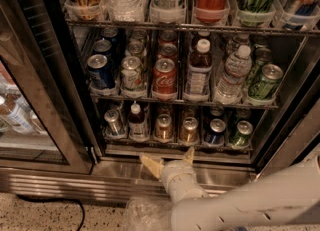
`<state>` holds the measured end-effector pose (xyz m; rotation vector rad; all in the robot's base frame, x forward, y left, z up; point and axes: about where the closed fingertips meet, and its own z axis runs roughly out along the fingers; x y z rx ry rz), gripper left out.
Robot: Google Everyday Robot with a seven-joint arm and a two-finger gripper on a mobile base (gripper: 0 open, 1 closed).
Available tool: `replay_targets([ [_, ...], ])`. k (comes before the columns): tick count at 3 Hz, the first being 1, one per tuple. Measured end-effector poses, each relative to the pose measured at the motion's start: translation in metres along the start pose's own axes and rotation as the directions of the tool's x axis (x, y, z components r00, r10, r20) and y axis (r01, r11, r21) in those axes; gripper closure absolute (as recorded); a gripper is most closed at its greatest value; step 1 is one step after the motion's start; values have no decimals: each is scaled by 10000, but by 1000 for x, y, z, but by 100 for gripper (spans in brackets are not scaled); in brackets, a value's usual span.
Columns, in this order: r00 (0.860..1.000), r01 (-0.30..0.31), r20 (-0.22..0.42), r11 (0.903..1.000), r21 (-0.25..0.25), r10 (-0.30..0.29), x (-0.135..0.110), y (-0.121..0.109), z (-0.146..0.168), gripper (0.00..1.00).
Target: Pick orange can from bottom shelf of fridge
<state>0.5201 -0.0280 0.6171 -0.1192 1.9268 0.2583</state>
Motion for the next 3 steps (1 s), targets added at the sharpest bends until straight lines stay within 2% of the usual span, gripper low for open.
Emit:
replay_targets([
  [1, 9960, -252, 882, 9882, 1512, 119, -3, -37, 10, 2],
  [2, 9911, -357, 1332, 9758, 2159, 67, -7, -53, 12, 2],
  [3, 9845, -468, 1752, 9653, 2570, 11, -12, -62, 18, 5],
])
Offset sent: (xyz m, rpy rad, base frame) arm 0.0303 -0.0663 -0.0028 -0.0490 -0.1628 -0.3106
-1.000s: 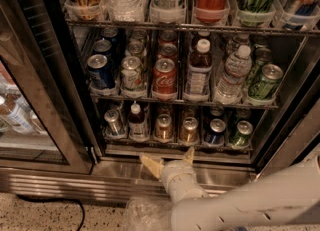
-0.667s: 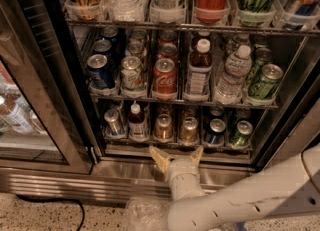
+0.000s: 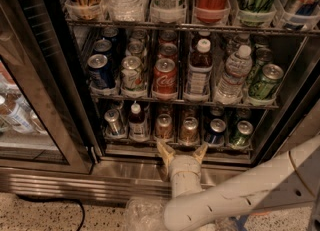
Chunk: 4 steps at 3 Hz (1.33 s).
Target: Pick orange can from bottom shelf of fridge
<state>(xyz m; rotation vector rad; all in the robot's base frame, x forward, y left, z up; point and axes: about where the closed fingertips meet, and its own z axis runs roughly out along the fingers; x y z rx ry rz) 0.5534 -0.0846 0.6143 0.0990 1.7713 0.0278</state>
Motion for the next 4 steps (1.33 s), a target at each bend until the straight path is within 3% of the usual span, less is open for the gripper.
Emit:
replay_targets([
  [4, 9971, -499, 621, 9935, 1024, 436, 15, -17, 15, 18],
])
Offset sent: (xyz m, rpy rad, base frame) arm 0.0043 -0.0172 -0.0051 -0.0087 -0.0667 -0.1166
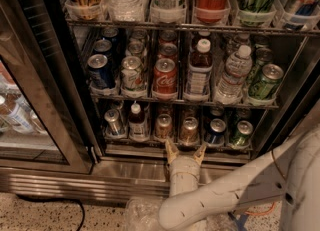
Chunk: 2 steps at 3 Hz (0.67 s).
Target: Pick orange can from bottom shelf of fridge
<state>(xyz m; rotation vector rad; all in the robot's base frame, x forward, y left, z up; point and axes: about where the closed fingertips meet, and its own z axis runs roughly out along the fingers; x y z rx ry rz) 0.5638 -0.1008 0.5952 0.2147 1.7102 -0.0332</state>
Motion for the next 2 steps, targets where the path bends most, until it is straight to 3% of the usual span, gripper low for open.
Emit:
replay_targets([
  [2, 9994, -101, 326, 9997, 212, 94, 1, -3, 16, 19],
])
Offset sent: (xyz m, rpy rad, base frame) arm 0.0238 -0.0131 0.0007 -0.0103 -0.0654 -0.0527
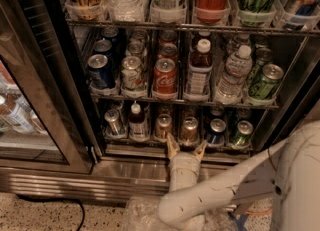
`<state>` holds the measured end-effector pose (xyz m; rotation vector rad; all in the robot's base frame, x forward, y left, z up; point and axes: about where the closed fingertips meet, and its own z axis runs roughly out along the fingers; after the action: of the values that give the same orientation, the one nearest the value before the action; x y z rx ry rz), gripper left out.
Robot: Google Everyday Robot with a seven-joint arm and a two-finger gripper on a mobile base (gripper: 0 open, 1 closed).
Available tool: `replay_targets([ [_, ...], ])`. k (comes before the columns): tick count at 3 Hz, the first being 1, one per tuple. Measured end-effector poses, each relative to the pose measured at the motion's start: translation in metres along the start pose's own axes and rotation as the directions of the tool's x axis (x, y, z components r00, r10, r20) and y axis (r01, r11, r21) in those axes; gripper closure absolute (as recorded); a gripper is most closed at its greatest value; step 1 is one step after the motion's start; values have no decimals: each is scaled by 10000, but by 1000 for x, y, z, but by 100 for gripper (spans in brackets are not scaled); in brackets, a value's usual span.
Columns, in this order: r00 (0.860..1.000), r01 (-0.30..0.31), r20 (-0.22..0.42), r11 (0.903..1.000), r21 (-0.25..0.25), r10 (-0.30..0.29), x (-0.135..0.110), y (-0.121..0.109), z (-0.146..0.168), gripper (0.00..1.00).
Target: Pick orange can from bottom shelf of fridge
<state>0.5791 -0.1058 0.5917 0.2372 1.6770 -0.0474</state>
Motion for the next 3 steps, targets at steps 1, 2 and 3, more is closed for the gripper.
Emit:
replay_targets([
  [1, 10000, 14, 88, 9999, 151, -15, 2, -5, 9, 22],
  [2, 9999, 61, 119, 9987, 502, -67, 7, -20, 22, 28],
  [3, 9998, 121, 157, 9986, 520, -129, 5, -23, 31, 28],
])
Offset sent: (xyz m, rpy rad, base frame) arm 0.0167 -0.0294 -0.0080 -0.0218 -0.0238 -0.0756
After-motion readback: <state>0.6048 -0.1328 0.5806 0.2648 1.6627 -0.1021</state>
